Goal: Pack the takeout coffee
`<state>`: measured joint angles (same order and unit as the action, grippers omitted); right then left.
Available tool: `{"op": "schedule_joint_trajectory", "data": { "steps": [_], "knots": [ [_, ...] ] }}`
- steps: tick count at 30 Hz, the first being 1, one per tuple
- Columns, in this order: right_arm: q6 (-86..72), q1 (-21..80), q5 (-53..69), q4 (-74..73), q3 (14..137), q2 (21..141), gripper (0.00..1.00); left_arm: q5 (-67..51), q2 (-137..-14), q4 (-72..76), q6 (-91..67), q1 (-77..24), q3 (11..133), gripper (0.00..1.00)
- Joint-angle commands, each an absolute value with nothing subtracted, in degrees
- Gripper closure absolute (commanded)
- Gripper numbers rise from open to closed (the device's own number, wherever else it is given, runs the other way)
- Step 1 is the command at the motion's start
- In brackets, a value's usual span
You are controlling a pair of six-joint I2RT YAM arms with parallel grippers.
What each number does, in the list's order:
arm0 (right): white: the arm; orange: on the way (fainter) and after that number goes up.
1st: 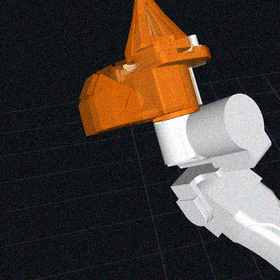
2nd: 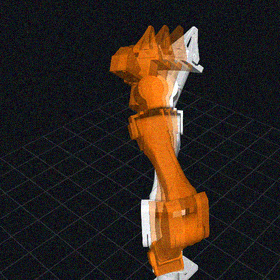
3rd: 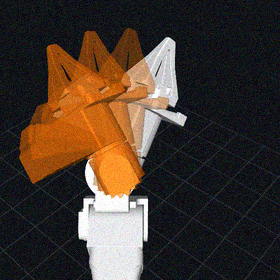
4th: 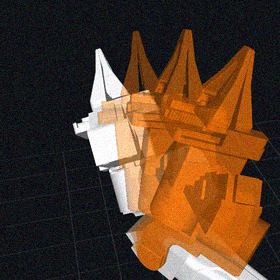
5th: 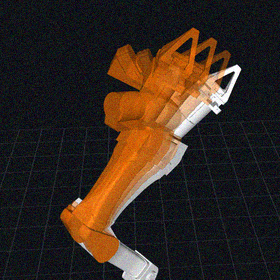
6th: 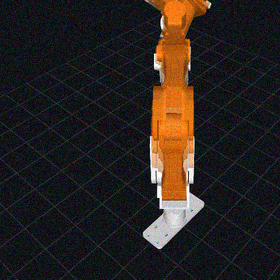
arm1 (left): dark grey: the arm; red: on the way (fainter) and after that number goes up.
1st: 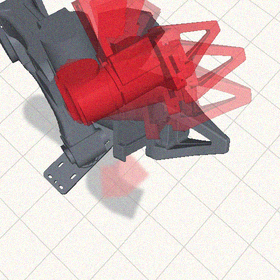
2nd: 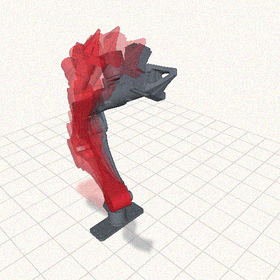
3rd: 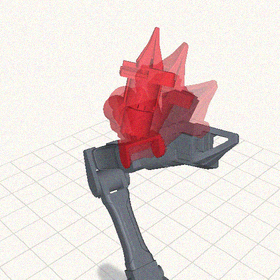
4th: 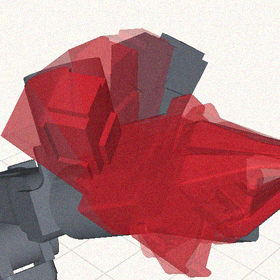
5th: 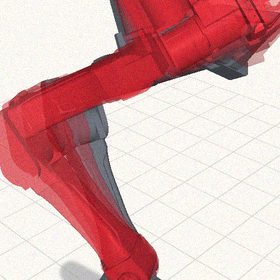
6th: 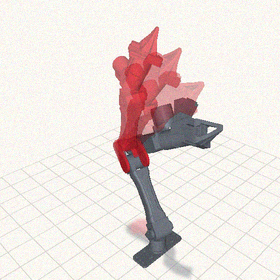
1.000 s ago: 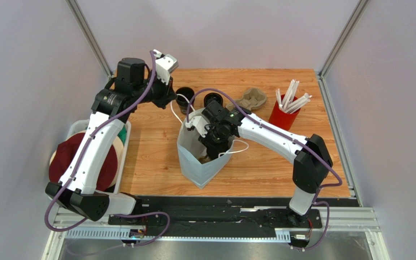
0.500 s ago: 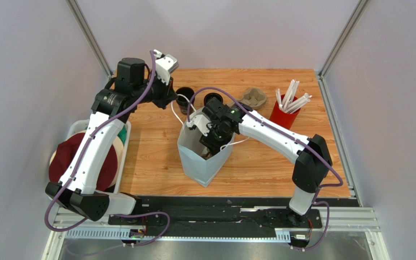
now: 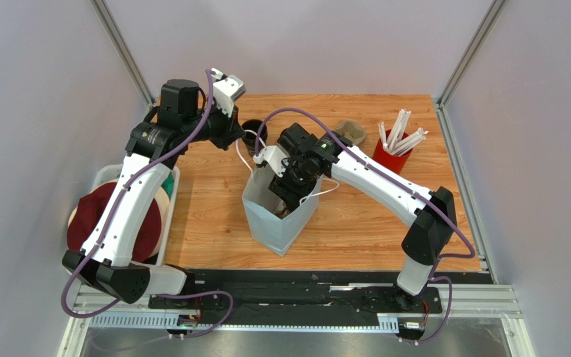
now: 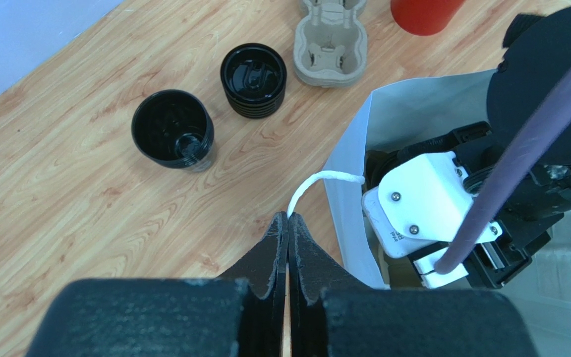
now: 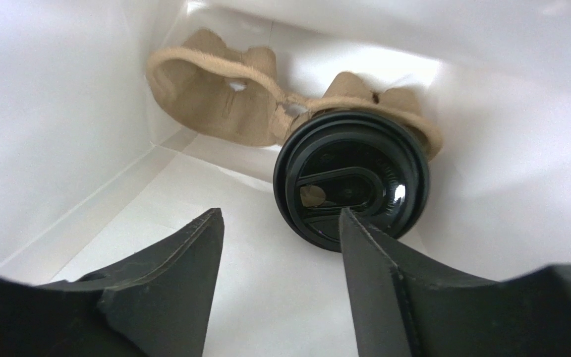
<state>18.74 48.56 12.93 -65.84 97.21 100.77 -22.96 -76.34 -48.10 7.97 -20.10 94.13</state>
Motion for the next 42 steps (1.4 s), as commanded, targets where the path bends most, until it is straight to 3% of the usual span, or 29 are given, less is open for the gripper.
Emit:
{"op": "schedule_joint_trajectory", "data": {
  "steps": [1, 12, 22, 32, 42],
  "knots": [
    [19.07, 48.25, 12.48, -65.74, 103.08, 96.42, 0.34, -24.78, -75.50, -46.23, 8.09, -19.78, 95.10, 0.97],
    [18.55, 44.04, 7.31, -62.76, 112.41, 90.27, 0.25, -27.06, -76.90, -46.32, 8.09, -19.78, 96.76, 0.92],
    [13.01, 28.75, 1.50, -48.09, 106.19, 81.66, 0.23, -28.83, -80.94, -47.46, 11.95, -21.18, 99.84, 0.87],
    [9.94, 16.81, -8.78, -39.91, 97.22, 81.91, 0.30, -30.41, -86.04, -48.43, 14.59, -24.51, 104.59, 0.87],
    [5.10, 4.22, -6.77, -38.76, 97.03, 87.54, 0.41, -33.48, -89.91, -48.52, 15.91, -27.51, 107.84, 0.87]
  ]
}}
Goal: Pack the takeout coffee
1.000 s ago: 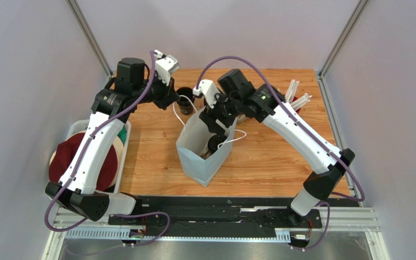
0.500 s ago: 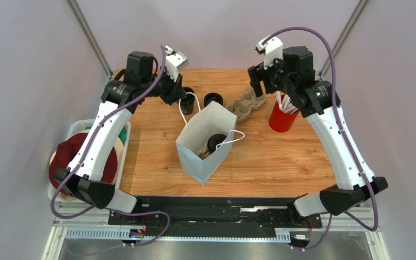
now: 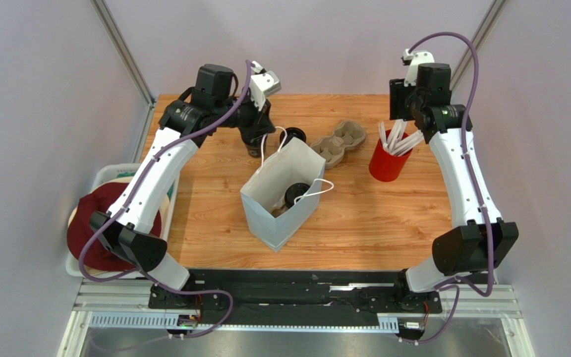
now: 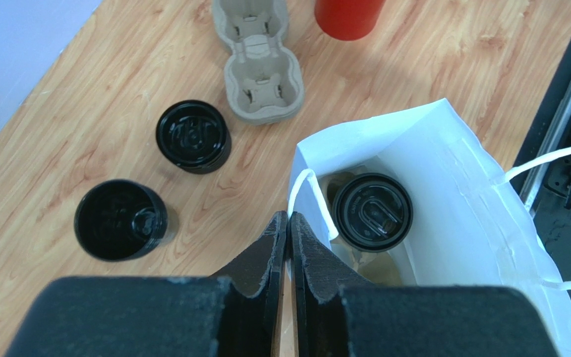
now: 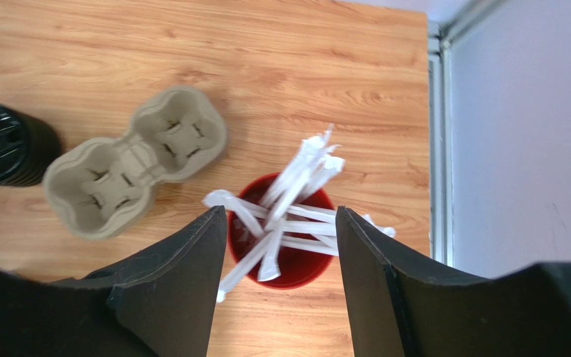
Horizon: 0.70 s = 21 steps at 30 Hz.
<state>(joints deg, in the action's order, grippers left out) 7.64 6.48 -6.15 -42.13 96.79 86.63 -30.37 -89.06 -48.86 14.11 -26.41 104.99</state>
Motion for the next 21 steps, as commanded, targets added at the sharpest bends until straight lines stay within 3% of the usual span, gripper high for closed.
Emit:
{"op": "schedule_joint_trajectory", "data": {
  "steps": [1, 21],
  "knots": [
    [5.36, 3.52, -7.03, -38.59, 96.94, 88.32, 0.41, -33.83, -90.17, -48.52, 16.00, -27.77, 108.02, 0.87],
    [5.45, -1.76, -6.68, -33.75, 95.54, 97.56, 0.55, -40.60, -92.20, -49.22, 17.49, -31.90, 112.15, 0.87]
  ]
}}
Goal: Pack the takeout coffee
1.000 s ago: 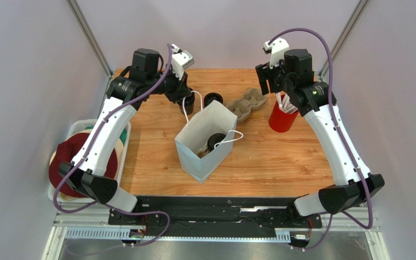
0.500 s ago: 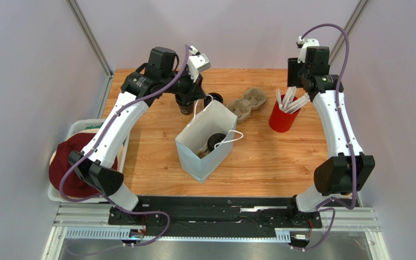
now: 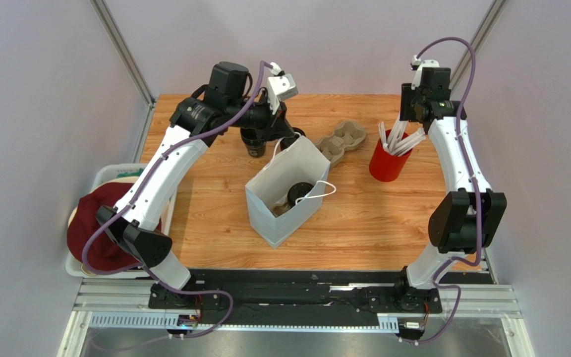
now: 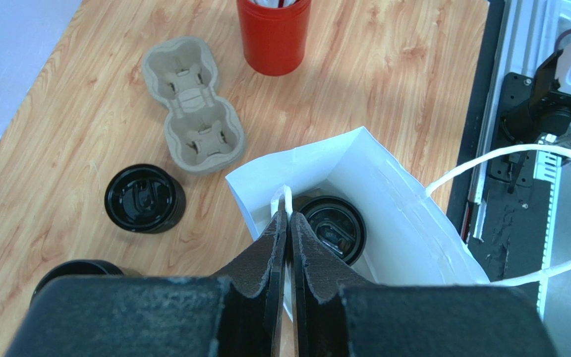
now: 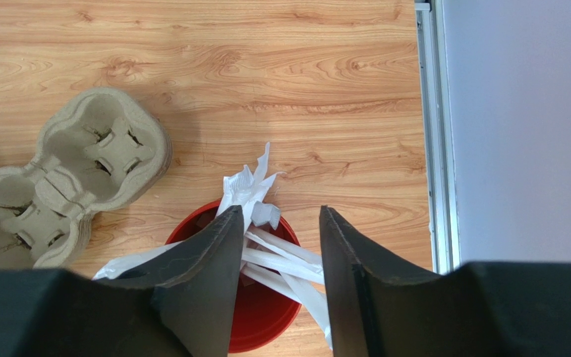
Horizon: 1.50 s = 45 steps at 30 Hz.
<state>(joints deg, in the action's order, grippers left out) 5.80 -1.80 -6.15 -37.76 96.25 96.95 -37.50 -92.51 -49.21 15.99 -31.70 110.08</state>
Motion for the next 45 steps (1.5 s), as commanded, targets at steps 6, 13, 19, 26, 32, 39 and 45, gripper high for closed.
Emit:
{"op": "schedule_joint_trajectory", "data": {
  "steps": [6, 13, 19, 26, 32, 39, 45],
  "knots": [
    [5.80, -1.84, -6.15, -33.13, 94.92, 98.44, 0.66, -43.07, -92.02, -48.87, 16.96, -31.99, 113.38, 0.87],
    [5.71, -1.76, -5.54, -32.87, 93.96, 97.91, 0.78, -43.50, -91.93, -48.87, 17.31, -31.99, 113.29, 0.87],
    [5.80, -1.84, -5.27, -32.96, 93.95, 97.82, 0.90, -44.47, -91.67, -48.78, 17.67, -31.99, 113.64, 0.87],
    [5.63, -1.85, -4.31, -35.15, 95.53, 95.63, 0.96, -46.23, -91.67, -49.39, 18.54, -31.99, 114.08, 0.87],
    [5.27, -1.76, -2.29, -37.79, 97.38, 91.24, 0.96, -49.65, -91.93, -51.41, 20.48, -31.99, 115.31, 0.87],
    [5.27, -1.50, -1.85, -40.08, 101.50, 85.44, 0.97, -51.50, -92.99, -53.70, 23.29, -31.99, 116.89, 0.86],
    [5.71, -0.70, -1.59, -42.89, 104.41, 81.83, 0.97, -49.84, -94.30, -55.02, 25.13, -31.99, 116.98, 0.86]
  ]
}}
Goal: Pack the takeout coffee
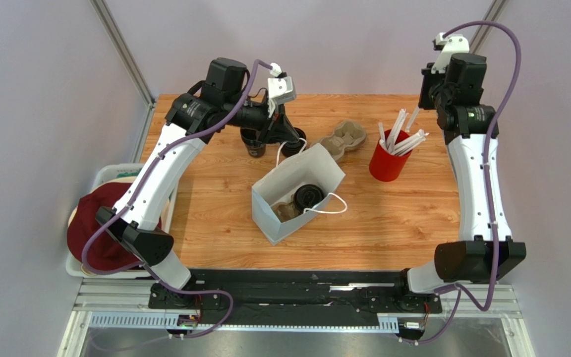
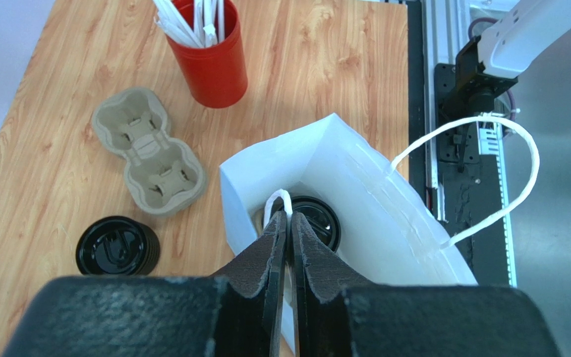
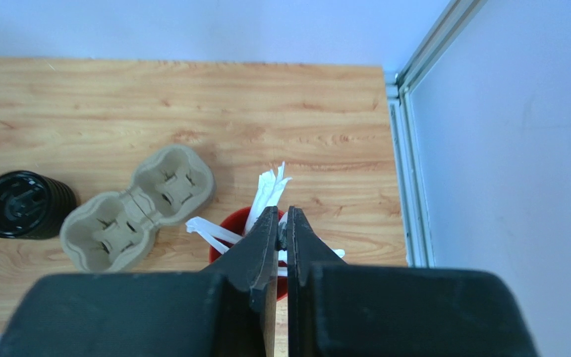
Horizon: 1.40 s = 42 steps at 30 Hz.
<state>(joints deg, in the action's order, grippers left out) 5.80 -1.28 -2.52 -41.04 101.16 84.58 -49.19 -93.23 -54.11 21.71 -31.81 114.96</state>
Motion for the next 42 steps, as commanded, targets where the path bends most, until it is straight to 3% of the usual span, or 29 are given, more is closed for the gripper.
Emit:
{"op": "schedule_joint_trajectory", "data": {
  "steps": [1, 22, 28, 29, 38, 42],
  "knots": [
    [5.63, -0.70, -0.89, -43.06, 104.50, 80.87, 0.97, -49.49, -94.39, -55.11, 25.40, -31.99, 116.81, 0.86],
    [8.26, 12.91, 23.73, -52.11, 113.73, 71.28, 0.98, -42.28, -100.99, -50.10, 22.51, -31.90, 123.05, 0.83],
    [8.44, 19.14, 24.61, -54.22, 115.75, 71.89, 0.98, -38.06, -99.67, -47.20, 20.57, -31.73, 121.47, 0.58],
    [8.70, 20.29, 24.17, -54.40, 115.75, 71.98, 0.98, -37.19, -98.97, -46.76, 20.04, -31.64, 120.94, 0.48],
    [11.51, 35.58, 15.12, -55.28, 116.28, 75.84, 0.98, -35.34, -90.02, -43.51, 13.27, -24.53, 117.08, 0.26],
    [12.83, 41.30, 10.12, -55.46, 116.19, 78.66, 0.98, -32.96, -83.51, -41.66, 11.17, -19.18, 110.49, 0.21]
  ]
}}
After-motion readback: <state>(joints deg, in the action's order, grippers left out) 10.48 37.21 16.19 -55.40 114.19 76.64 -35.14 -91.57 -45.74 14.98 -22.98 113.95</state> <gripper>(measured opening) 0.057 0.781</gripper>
